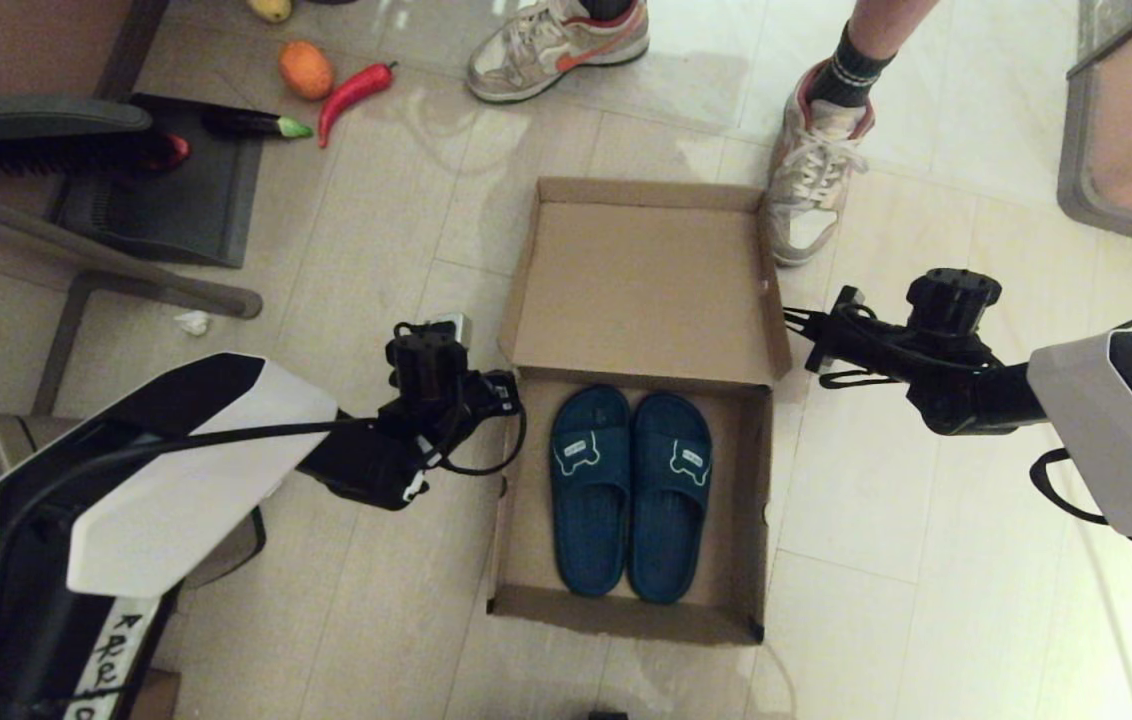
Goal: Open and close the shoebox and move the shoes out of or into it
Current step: Close the shoe box
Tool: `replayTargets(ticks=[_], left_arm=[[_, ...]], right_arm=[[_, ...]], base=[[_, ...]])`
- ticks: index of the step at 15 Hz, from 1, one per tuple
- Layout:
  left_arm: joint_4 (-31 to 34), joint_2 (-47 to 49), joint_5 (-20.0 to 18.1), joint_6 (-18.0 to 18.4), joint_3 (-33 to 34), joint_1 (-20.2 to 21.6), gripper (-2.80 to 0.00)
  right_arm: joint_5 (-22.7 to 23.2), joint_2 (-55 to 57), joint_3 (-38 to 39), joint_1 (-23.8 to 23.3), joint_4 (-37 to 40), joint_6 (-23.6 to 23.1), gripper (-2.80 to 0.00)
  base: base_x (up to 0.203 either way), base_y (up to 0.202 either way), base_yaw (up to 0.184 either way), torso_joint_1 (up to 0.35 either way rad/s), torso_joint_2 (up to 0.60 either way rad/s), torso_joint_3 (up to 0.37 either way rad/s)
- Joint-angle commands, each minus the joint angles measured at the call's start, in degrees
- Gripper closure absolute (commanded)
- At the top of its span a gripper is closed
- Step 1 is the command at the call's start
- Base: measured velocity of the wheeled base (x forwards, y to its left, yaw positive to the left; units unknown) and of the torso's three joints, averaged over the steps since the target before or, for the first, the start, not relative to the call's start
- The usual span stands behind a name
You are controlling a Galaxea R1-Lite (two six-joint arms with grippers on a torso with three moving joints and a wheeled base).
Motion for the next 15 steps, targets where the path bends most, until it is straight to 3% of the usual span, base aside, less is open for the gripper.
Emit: replayTargets(ticks=[1,6,11,15], left_arm=[[-0.3,0.7,0.1,-0.1,0.0,-0.3,0.00],[-0.2,1.5,0.1,-0.1,-0.8,-1.0,0.00],[-0.2,2.0,0.1,-0.1,-0.8,-1.2,0.00],[-0.2,2.2,0.1,-0.1,-0.8,-1.6,0.00]], right_arm=[[2.6,0.7,0.1,-0.5,-3.1,3.4,0.00],[3.8,1.9,0.0,0.1,-4.3,3.2,0.00],[-0.8,1.0,0.2,0.6,1.6,-10.6,0.00],[-0.8,1.4,-2.5,2.0,1.4,-10.9,0.00]], base=[[0.000,0.000,0.000,0.000,0.00,0.000],[0.000,0.000,0.000,0.000,0.00,0.000],[0.000,0.000,0.000,0.000,0.00,0.000],[0.000,0.000,0.000,0.000,0.00,0.000]])
